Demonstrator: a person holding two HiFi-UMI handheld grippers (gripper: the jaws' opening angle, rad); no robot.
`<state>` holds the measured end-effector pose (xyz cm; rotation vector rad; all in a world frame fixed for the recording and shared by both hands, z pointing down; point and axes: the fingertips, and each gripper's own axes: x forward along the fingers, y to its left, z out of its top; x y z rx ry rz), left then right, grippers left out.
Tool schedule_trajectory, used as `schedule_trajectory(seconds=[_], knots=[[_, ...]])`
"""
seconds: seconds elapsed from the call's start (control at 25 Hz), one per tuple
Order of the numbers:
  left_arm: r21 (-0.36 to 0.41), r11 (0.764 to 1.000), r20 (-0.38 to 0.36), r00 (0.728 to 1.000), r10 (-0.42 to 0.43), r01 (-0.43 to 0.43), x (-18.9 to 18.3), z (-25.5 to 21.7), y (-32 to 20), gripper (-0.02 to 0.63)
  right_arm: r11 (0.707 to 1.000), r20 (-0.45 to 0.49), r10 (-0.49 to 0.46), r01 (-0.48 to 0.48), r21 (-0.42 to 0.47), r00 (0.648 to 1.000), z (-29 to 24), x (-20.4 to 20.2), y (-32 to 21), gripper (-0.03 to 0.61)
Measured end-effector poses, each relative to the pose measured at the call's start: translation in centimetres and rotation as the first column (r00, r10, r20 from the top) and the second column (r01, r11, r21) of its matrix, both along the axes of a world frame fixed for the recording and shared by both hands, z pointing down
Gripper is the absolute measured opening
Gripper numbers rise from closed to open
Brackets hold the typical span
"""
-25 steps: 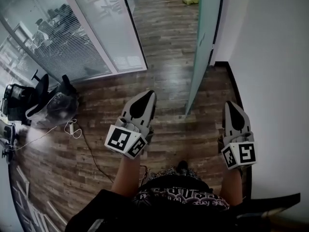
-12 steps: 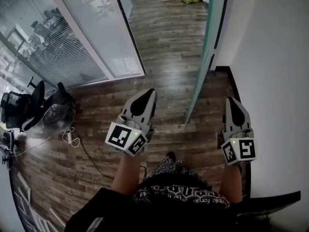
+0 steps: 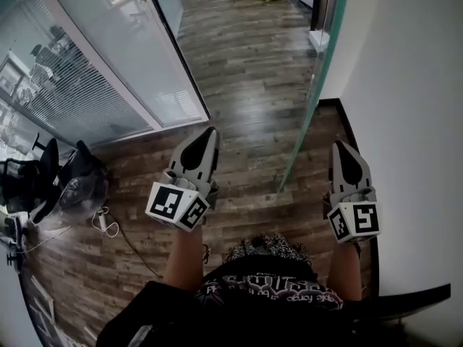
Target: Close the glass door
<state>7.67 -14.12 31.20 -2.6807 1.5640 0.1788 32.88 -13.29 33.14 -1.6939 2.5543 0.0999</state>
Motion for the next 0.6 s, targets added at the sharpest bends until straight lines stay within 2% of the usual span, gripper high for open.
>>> schedule_trajectory(seconds=[0.24, 0.32, 0.36, 0.44, 0.48, 0.52, 0.6], knots=[[-0.006, 1.000, 0.003, 1.000, -0.022, 0.022, 1.0, -0.3, -2.6, -0.006, 1.000, -0.014, -0.028, 0.028, -0.006, 1.000, -0.2, 0.7, -3.7, 0.005], [0.000, 0.999, 0.009, 0.999, -0.032, 0.032, 1.4, -0.6, -2.9, -0.006, 0.997, -0.024, -0.079, 0.079, -0.007, 0.997, -0.2, 0.5, -4.7, 0.006], [0.002, 0.999, 0.011, 0.999, -0.041, 0.041, 1.4, -0.7, -3.0, -0.006, 0.991, -0.040, -0.134, 0.134, -0.015, 0.990, 0.1, 0.0, -4.9, 0.005], [0.003, 0.998, 0.013, 0.998, -0.065, 0.065, 1.3, -0.9, -3.1, -0.006, 0.957, -0.097, -0.288, 0.284, -0.057, 0.953, 1.3, -1.6, -5.2, 0.010], [0.002, 0.997, 0.013, 0.997, -0.077, 0.077, 1.2, -0.9, -3.1, -0.006, 0.933, -0.127, -0.357, 0.348, -0.090, 0.925, 2.1, -2.3, -5.4, 0.033], [0.001, 0.996, 0.012, 0.996, -0.089, 0.089, 1.0, -0.9, -3.1, -0.006, 0.911, -0.148, -0.409, 0.393, -0.126, 0.900, 2.8, -2.8, -5.7, 0.092], [-0.001, 0.994, 0.009, 0.994, -0.113, 0.113, 0.8, -0.9, -2.9, -0.006, 0.878, -0.155, -0.471, 0.443, -0.183, 0.868, 4.3, -2.9, -7.0, 0.133]])
